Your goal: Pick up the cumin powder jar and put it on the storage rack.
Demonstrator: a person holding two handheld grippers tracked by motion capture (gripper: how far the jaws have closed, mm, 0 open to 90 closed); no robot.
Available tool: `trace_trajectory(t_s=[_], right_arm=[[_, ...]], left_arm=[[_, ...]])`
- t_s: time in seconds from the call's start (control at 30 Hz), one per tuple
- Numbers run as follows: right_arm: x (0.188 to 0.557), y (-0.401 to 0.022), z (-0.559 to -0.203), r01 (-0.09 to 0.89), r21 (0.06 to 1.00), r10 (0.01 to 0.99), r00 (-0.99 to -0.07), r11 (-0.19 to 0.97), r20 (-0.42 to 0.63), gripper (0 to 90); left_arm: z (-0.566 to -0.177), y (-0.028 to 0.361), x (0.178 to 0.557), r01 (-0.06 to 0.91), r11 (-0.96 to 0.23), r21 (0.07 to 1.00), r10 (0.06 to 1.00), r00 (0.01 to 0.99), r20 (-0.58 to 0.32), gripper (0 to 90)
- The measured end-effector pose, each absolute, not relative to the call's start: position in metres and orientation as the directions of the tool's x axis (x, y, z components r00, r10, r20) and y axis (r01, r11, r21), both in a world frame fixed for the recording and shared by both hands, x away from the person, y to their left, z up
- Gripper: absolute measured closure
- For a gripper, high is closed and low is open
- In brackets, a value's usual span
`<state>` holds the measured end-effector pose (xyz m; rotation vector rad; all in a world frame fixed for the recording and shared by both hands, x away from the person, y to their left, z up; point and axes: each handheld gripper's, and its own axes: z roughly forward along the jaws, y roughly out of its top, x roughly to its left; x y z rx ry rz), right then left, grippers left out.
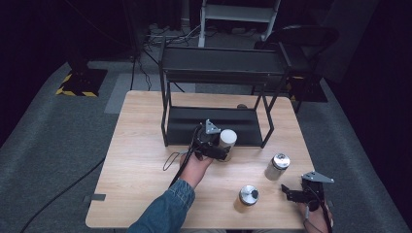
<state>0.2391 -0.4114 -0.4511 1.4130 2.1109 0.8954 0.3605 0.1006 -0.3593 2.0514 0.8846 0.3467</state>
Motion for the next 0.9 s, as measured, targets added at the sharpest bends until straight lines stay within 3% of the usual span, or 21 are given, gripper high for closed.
trace_trajectory(t_s=[0.53,0.67,0.73,0.9], right_arm=[[0.239,-0.411,-0.451,0.638,0.723,0.926,-0.377,0.265,-0.007,2.2],[0.239,-0.411,-0.451,0.638,0.723,0.926,-0.377,0.265,-0.007,2.2],[0.239,-0.411,-0.451,0.638,0.723,0.926,-0.377,0.265,-0.007,2.2],[0.239,-0.411,-0.451,0.638,0.723,0.926,-0.377,0.265,-0.007,2.2]], left_arm=[[-0.375,0.074,0.378,0.462,-0.399,0.792,0.686,0.723,-0.077,14.8],[-0.376,0.067,0.381,0.452,-0.432,0.781,0.684,0.728,-0.043,20.5],[-0.376,0.067,0.381,0.442,-0.433,0.786,0.679,0.733,-0.039,32.4],[-0.371,0.064,0.382,0.456,-0.443,0.772,0.686,0.727,-0.036,33.0]])
